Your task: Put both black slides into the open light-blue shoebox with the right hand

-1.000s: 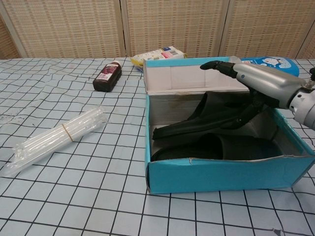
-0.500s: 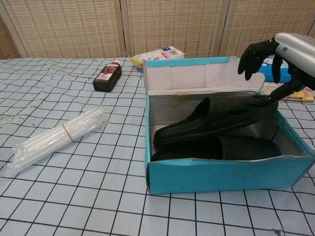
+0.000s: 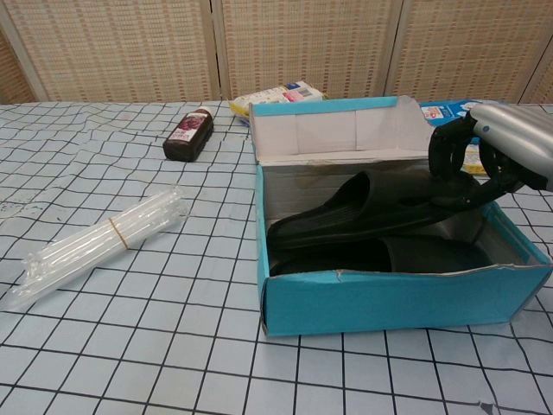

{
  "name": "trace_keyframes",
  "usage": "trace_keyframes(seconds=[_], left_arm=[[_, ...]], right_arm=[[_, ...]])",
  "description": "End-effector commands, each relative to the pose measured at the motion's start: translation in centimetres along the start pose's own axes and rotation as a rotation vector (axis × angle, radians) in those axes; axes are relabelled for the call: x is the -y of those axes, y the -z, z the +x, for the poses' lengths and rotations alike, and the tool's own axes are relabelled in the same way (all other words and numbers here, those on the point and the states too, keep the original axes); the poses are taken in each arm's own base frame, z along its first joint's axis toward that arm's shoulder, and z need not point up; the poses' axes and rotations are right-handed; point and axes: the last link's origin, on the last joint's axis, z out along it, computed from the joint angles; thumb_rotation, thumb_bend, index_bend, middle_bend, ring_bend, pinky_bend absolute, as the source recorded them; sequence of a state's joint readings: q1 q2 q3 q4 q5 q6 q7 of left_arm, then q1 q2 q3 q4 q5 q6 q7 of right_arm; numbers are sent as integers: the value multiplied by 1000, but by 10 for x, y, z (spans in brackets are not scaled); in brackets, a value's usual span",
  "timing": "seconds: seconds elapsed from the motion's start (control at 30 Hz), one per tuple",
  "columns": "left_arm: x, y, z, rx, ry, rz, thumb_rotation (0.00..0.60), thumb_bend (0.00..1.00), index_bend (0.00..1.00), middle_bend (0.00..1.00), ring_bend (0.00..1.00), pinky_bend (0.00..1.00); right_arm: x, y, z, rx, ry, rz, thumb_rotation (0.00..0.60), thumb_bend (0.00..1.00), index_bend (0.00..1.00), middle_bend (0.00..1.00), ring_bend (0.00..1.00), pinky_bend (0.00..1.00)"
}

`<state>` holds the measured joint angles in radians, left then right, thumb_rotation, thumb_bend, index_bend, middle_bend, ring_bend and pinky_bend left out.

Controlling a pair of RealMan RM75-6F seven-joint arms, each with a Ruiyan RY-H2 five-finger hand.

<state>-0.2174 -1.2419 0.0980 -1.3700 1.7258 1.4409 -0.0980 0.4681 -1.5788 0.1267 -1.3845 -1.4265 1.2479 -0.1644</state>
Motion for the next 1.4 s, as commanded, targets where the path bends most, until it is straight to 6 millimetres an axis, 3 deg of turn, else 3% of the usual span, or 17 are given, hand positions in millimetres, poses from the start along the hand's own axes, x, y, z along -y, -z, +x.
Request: trace_keyframes(seconds=[0.03, 0.97, 1.23, 1.4], left_arm=[[0, 0, 0, -1, 0, 1, 600, 710, 212, 136, 229, 451], [0, 1, 0, 8, 7, 2, 600, 712, 212, 136, 229, 452], [1, 0, 0, 10, 11, 3, 600, 710, 212, 136, 229, 452], [1, 0, -1, 12, 6, 2, 600, 709, 213, 136, 229, 453]], right_arm=[[-1, 0, -4, 10, 2, -2, 600, 23, 569, 560, 473, 683], [-10, 4, -17, 69, 13, -36, 600, 24, 568, 560, 473, 683], [-8, 6, -4, 36, -19, -27, 600, 24, 556, 560, 455, 683], [2, 17, 17, -26, -51, 29, 600, 24, 495, 558, 402, 675]])
